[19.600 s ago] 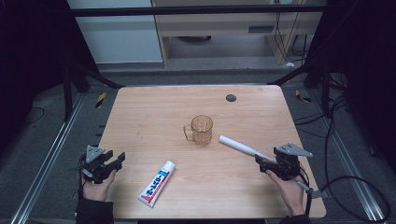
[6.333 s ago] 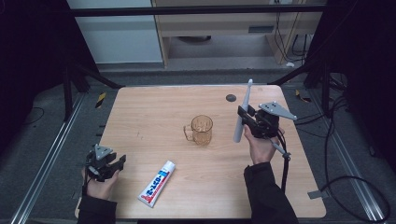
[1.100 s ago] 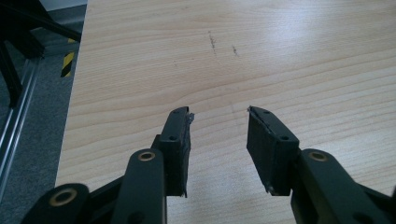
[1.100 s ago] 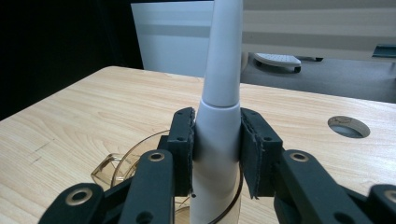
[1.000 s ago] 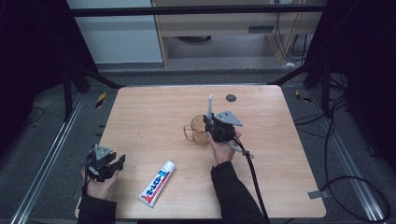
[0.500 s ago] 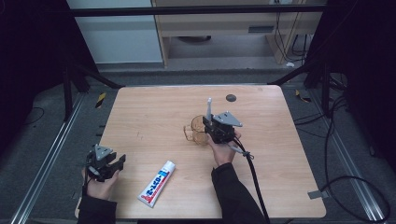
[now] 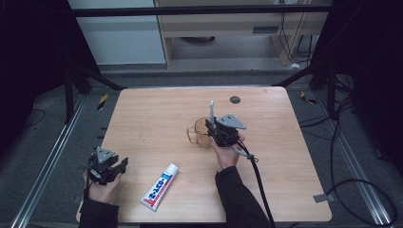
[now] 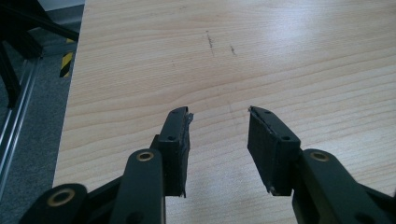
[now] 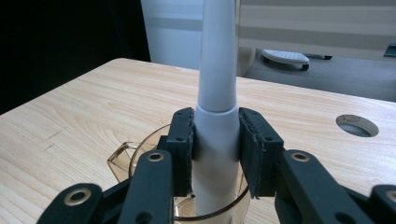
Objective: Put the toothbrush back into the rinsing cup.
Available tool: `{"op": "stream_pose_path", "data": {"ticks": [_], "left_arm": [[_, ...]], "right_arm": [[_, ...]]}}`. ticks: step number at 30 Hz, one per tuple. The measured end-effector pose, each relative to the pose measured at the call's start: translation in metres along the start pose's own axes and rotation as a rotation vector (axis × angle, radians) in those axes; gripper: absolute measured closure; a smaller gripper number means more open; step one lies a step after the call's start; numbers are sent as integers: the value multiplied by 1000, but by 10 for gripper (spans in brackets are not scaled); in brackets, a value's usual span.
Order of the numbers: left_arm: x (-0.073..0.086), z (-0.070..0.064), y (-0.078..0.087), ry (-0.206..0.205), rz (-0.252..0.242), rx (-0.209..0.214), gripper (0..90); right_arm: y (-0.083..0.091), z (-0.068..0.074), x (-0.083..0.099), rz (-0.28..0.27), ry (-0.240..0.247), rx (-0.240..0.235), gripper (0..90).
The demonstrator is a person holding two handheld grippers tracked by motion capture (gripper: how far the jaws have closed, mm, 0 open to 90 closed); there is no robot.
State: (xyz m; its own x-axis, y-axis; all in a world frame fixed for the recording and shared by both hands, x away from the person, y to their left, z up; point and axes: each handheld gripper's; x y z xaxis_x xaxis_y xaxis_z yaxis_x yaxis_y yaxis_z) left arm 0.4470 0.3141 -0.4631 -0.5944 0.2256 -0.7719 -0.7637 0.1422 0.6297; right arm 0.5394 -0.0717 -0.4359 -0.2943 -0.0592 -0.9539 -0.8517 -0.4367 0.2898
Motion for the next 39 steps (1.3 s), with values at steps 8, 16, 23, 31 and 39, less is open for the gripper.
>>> {"op": "stream_pose_path", "data": {"ticks": [8, 16, 23, 31, 39], "left_arm": [[0, 0, 0, -1, 0, 0, 581], [0, 0, 0, -2, 1, 0, 581], [0, -1, 1, -1, 1, 1, 580], [-1, -1, 1, -2, 0, 2, 578], [-1, -1, 1, -1, -2, 1, 576]], "right_arm": [[0, 1, 0, 1, -2, -4, 665], [0, 3, 0, 3, 9, -2, 665], [3, 4, 0, 10, 22, -1, 666], [4, 4, 0, 17, 21, -4, 665], [4, 4, -1, 7, 10, -1, 632]]}}
Point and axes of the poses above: each handheld gripper's, and its own axes: y roughly backward along the jaws, x roughly out of its underside, z roughly to its left, and after that the axes turned 1 degree about -y, right-handed
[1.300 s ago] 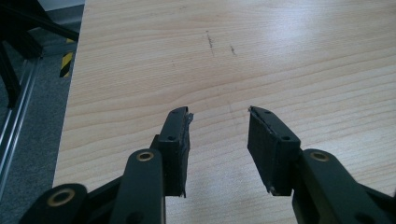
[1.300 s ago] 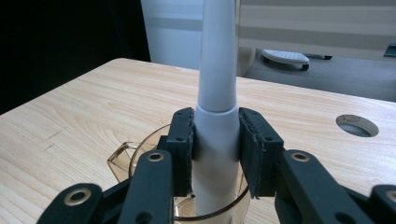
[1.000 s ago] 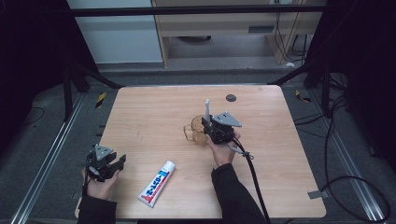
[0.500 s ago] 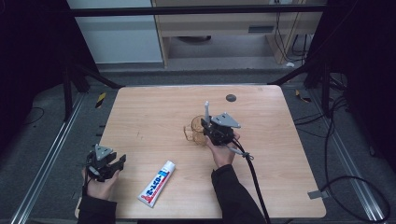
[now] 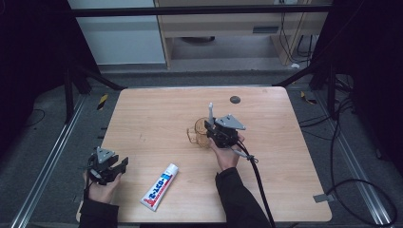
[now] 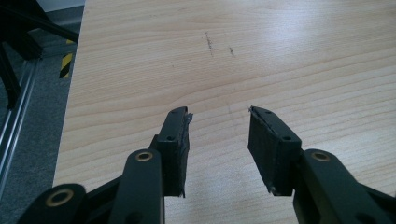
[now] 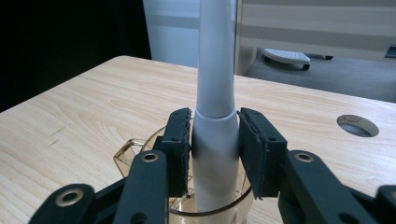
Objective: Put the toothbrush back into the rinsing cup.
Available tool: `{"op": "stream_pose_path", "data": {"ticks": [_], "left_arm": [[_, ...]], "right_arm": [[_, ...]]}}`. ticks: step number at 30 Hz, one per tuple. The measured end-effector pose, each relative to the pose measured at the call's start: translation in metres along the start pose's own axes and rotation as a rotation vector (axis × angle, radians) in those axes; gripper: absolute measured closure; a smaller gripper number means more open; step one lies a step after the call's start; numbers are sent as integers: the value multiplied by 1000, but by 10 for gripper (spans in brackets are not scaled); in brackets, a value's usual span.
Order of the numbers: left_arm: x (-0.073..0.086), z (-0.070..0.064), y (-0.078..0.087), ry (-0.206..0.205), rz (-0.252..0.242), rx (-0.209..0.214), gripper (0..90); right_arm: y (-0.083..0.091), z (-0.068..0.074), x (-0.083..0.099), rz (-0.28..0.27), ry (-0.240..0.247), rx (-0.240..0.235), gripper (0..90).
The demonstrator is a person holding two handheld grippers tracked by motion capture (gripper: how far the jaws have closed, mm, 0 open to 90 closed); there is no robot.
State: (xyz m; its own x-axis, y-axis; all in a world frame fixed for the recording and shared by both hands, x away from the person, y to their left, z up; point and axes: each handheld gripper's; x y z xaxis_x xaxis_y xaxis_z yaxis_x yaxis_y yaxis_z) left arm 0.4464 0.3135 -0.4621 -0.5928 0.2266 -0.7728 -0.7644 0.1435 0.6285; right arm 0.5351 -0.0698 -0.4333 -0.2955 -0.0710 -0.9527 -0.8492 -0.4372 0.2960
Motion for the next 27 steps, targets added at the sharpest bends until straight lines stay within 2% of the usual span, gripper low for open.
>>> {"op": "stream_pose_path", "data": {"ticks": [10, 15, 16, 17, 21, 27], "left_arm": [[0, 0, 0, -1, -1, 1, 573], [0, 0, 0, 0, 0, 9, 558], [0, 0, 0, 0, 0, 9, 555], [0, -1, 0, 1, -2, 11, 552], [-1, -1, 0, 1, -4, 16, 539], [-1, -2, 1, -2, -8, 32, 511]], "right_arm": [[0, 0, -1, -8, 4, 4, 555], [4, 1, -3, -1, -6, -8, 413], [4, 1, -3, -1, -6, -8, 413], [6, 2, -3, 8, -9, -20, 354], [14, 5, -2, 25, 18, -24, 295], [28, 0, 2, 50, 19, -24, 241]]}}
Point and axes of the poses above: each handheld gripper's, and its own axes: y roughly backward along the jaws, x roughly out of its underside, z roughly to its left, and after that the axes turned 1 degree about -y, right-handed
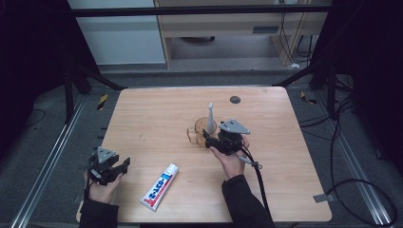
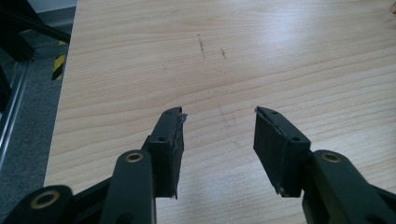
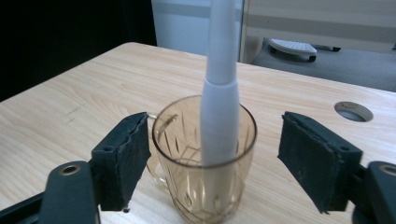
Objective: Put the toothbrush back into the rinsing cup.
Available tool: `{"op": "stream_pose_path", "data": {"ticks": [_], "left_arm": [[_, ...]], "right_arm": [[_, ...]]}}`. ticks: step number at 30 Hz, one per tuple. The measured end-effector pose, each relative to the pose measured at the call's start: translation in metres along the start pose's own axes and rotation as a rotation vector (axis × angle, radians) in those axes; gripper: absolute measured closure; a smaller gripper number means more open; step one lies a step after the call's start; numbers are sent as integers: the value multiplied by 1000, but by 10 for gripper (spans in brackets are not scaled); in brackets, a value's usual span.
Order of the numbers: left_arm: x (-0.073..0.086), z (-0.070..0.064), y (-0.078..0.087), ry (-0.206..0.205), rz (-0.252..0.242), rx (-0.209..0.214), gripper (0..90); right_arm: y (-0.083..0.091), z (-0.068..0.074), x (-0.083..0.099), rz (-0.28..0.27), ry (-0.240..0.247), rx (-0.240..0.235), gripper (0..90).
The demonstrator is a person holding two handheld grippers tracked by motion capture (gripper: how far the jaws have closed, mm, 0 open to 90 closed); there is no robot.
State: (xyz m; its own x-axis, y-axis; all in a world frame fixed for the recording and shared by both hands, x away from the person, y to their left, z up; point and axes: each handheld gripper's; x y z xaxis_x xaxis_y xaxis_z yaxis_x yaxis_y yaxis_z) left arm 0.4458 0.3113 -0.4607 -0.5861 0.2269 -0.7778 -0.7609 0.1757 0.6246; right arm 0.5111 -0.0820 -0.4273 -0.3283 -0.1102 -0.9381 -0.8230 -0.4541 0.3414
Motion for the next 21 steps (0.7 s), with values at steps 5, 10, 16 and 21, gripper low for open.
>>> {"op": "stream_pose_path", "data": {"ticks": [5, 10, 16, 21], "left_arm": [[-2, 0, 2, -3, -17, 32, 462], [-5, -3, 3, -15, -10, 77, 423], [-10, -10, 6, -35, -15, 112, 403], [-12, -13, 10, -45, -25, 127, 395]], "right_arm": [[15, -10, 3, 23, 7, 11, 235], [30, -26, 7, 54, 10, 33, 219], [49, -50, 14, 73, 6, 71, 207], [63, -65, 21, 93, 6, 83, 197]]}}
Point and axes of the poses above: each handheld gripper's, and its own axes: y roughly backward along the jaws, x roughly out of its underside, z roughly to its left, and after that the axes turned 1 degree about -y, right-handed
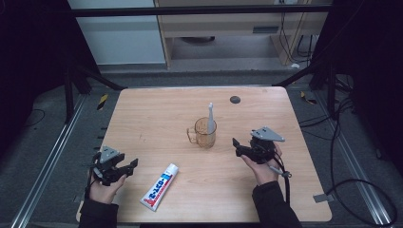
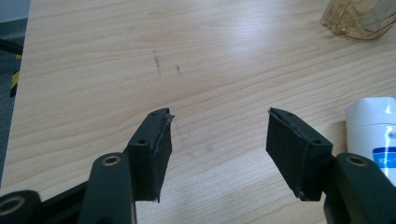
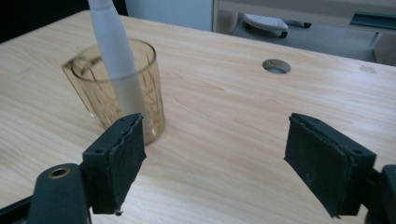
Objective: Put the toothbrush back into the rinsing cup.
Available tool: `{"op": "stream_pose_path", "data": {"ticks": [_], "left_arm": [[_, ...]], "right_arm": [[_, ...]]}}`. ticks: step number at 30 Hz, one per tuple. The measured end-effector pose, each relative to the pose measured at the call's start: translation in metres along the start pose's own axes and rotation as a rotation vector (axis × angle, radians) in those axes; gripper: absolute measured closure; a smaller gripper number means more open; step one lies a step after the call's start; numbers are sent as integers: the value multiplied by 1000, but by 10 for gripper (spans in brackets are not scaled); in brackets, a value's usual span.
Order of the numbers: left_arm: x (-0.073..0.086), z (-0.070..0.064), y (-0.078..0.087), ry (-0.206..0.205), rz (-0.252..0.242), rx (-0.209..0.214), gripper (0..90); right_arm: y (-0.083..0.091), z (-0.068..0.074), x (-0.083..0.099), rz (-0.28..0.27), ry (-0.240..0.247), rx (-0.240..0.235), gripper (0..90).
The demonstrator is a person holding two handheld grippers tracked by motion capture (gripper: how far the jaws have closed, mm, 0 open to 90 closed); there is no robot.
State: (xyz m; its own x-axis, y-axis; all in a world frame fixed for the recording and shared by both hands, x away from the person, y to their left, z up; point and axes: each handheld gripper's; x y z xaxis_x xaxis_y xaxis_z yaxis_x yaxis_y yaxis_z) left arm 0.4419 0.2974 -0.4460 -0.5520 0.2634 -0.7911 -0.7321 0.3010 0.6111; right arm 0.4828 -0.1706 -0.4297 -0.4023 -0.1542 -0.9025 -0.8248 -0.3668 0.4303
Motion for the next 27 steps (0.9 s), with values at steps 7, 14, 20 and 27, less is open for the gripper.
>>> {"op": "stream_pose_path", "data": {"ticks": [7, 14, 20, 27], "left_arm": [[-2, -9, 0, -35, 36, 46, 478], [1, -20, 0, -86, 118, 82, 680], [6, -35, -1, -141, 215, 149, 802], [19, -44, 1, -167, 285, 201, 872]], "right_arm": [[10, -15, 13, 43, 28, 21, 199], [21, -29, 27, 79, 35, 42, 209], [26, -34, 39, 111, 41, 55, 234], [25, -35, 44, 130, 36, 68, 242]]}}
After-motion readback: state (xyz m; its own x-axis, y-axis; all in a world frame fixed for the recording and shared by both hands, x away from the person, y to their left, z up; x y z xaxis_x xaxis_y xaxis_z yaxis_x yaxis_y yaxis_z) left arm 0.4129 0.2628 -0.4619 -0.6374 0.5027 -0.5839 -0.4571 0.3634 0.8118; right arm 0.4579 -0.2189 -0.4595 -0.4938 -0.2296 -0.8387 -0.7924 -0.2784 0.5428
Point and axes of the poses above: each handheld gripper's, and its own axes: y roughly backward along the jaws, x roughly out of its underside, z roughly to its left, and after that the axes turned 1 degree about -y, right-handed
